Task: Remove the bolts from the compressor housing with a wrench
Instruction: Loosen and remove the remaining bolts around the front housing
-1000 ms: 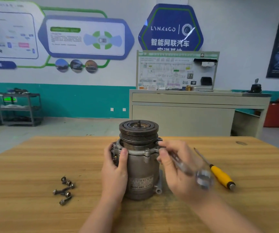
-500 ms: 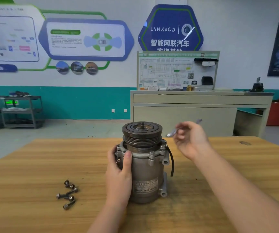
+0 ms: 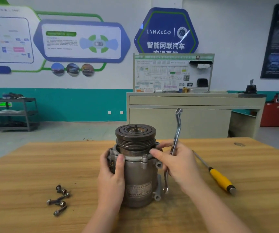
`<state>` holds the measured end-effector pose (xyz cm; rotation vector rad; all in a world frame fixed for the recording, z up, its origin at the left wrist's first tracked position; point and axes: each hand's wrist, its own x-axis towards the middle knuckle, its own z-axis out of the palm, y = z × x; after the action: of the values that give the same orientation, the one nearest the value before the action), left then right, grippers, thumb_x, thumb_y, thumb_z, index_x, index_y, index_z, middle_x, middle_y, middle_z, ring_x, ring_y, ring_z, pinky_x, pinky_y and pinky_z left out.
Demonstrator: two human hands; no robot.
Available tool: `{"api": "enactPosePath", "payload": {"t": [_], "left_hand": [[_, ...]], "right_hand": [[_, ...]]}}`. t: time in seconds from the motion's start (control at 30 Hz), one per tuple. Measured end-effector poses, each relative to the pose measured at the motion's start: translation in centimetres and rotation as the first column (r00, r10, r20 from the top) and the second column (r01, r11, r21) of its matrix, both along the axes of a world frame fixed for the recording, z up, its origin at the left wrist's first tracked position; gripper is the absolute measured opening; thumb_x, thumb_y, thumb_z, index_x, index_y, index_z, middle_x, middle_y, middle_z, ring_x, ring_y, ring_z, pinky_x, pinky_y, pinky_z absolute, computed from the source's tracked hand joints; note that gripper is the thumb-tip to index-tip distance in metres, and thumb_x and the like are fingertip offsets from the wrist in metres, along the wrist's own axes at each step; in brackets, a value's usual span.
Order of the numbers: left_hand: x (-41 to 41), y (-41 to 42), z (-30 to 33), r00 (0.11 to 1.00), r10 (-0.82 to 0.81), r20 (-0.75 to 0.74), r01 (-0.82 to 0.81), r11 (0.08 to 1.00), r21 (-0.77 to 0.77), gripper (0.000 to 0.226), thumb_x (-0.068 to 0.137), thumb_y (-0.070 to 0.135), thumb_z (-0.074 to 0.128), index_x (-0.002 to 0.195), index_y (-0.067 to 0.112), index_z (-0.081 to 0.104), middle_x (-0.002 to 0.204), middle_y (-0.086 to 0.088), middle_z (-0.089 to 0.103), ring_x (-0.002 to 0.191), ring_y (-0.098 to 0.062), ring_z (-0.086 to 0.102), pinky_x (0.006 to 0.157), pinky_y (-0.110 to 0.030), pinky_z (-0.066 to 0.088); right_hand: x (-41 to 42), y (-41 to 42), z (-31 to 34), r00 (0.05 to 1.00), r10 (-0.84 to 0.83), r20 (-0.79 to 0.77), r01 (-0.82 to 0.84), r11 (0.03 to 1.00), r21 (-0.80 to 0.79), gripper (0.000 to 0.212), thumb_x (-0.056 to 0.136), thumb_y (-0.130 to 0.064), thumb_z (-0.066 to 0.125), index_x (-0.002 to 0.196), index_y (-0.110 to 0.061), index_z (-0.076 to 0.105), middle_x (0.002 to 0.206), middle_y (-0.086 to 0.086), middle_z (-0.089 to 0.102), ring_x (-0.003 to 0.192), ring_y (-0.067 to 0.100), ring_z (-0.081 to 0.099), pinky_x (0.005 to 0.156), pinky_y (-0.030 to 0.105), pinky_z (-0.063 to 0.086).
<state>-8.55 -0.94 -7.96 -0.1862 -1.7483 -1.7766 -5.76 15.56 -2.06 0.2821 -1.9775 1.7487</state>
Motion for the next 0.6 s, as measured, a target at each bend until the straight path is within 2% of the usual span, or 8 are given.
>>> {"api": "enactPosePath", "payload": {"t": [0.1, 0.13, 0.2, 0.27, 0.33, 0.4, 0.5, 0.6], "left_hand": [[-0.1, 0.1, -0.1, 1.0, 0.001, 0.005, -0.001, 1.0, -0.012, 0.04, 0.078, 0.065, 0.046, 0.115, 0.048, 0.043, 0.112, 0.024, 0.058, 0.107, -0.005, 0.057, 0.095, -0.034, 0.044], [-0.1, 0.2, 0.0, 1.0, 0.002, 0.006, -0.002, 1.0, -0.009, 0.037, 0.079, 0.064, 0.046, 0.113, 0.05, 0.044, 0.112, 0.024, 0.058, 0.107, -0.004, 0.057, 0.095, -0.035, 0.044], [-0.1, 0.2, 0.1, 1.0, 0.011, 0.008, -0.011, 1.0, -0.006, 0.031, 0.078, 0.063, 0.045, 0.108, 0.053, 0.045, 0.108, 0.027, 0.058, 0.103, 0.008, 0.055, 0.091, -0.03, 0.042], [-0.1, 0.0, 0.1, 1.0, 0.023, 0.008, -0.023, 1.0, -0.015, 0.029, 0.079, 0.062, 0.044, 0.106, 0.052, 0.045, 0.104, 0.031, 0.057, 0.098, 0.02, 0.051, 0.085, -0.024, 0.039], [-0.1, 0.0, 0.1, 1.0, 0.017, 0.011, -0.017, 1.0, -0.016, 0.027, 0.08, 0.061, 0.044, 0.106, 0.053, 0.045, 0.101, 0.034, 0.057, 0.095, 0.024, 0.05, 0.081, -0.017, 0.039], [-0.1, 0.1, 0.2, 1.0, 0.008, 0.012, -0.008, 1.0, -0.019, 0.027, 0.082, 0.062, 0.044, 0.107, 0.053, 0.044, 0.102, 0.033, 0.057, 0.095, 0.025, 0.05, 0.079, -0.012, 0.038], [0.3, 0.2, 0.4, 1.0, -0.002, 0.001, 0.002, 1.0, -0.015, 0.026, 0.087, 0.063, 0.046, 0.107, 0.047, 0.046, 0.103, 0.029, 0.057, 0.093, 0.025, 0.051, 0.075, -0.003, 0.038], [0.6, 0.3, 0.6, 1.0, -0.009, -0.005, 0.009, 1.0, -0.002, 0.03, 0.079, 0.057, 0.045, 0.106, 0.046, 0.047, 0.104, 0.026, 0.058, 0.092, 0.024, 0.052, 0.074, 0.001, 0.037]], "right_hand": [[-1.3, 0.9, 0.0, 0.997, 0.07, 0.023, -0.07, 0.998, 0.008, 0.014, 0.07, -0.022, 0.083, 0.077, -0.018, 0.071, 0.044, -0.003, 0.053, 0.038, 0.007, 0.047, 0.041, 0.016, 0.038], [-1.7, 1.4, 0.0, 0.991, 0.129, 0.025, -0.129, 0.992, 0.004, 0.008, 0.074, -0.018, 0.081, 0.077, -0.019, 0.073, 0.043, -0.002, 0.052, 0.038, 0.008, 0.047, 0.042, 0.017, 0.039], [-2.2, 2.0, 0.3, 0.971, 0.236, 0.043, -0.237, 0.971, 0.03, 0.011, 0.082, -0.013, 0.072, 0.081, -0.023, 0.076, 0.041, -0.001, 0.051, 0.036, 0.008, 0.046, 0.04, 0.016, 0.039], [-2.3, 2.1, 0.7, 0.96, 0.272, 0.067, -0.275, 0.961, 0.044, 0.007, 0.08, -0.025, 0.069, 0.082, -0.025, 0.076, 0.039, -0.001, 0.049, 0.034, 0.007, 0.044, 0.037, 0.016, 0.036], [-2.5, 2.1, 0.7, 0.967, 0.25, 0.054, -0.251, 0.968, 0.011, 0.016, 0.067, -0.035, 0.079, 0.078, -0.024, 0.074, 0.04, -0.003, 0.05, 0.034, 0.007, 0.044, 0.037, 0.016, 0.034], [-2.6, 1.9, 0.4, 0.986, 0.169, 0.009, -0.169, 0.985, 0.028, 0.023, 0.062, -0.033, 0.086, 0.071, -0.021, 0.069, 0.042, -0.004, 0.051, 0.035, 0.009, 0.047, 0.038, 0.017, 0.037], [-2.1, 1.6, 0.1, 0.994, 0.104, -0.042, -0.099, 0.989, 0.114, 0.012, 0.076, -0.022, 0.08, 0.071, -0.024, 0.068, 0.044, -0.003, 0.056, 0.037, 0.008, 0.051, 0.042, 0.016, 0.041], [-1.6, 1.5, -0.3, 0.989, 0.144, -0.038, -0.141, 0.987, 0.07, 0.008, 0.086, -0.019, 0.07, 0.08, -0.024, 0.071, 0.042, 0.001, 0.056, 0.033, 0.004, 0.047, 0.038, 0.012, 0.036]]}}
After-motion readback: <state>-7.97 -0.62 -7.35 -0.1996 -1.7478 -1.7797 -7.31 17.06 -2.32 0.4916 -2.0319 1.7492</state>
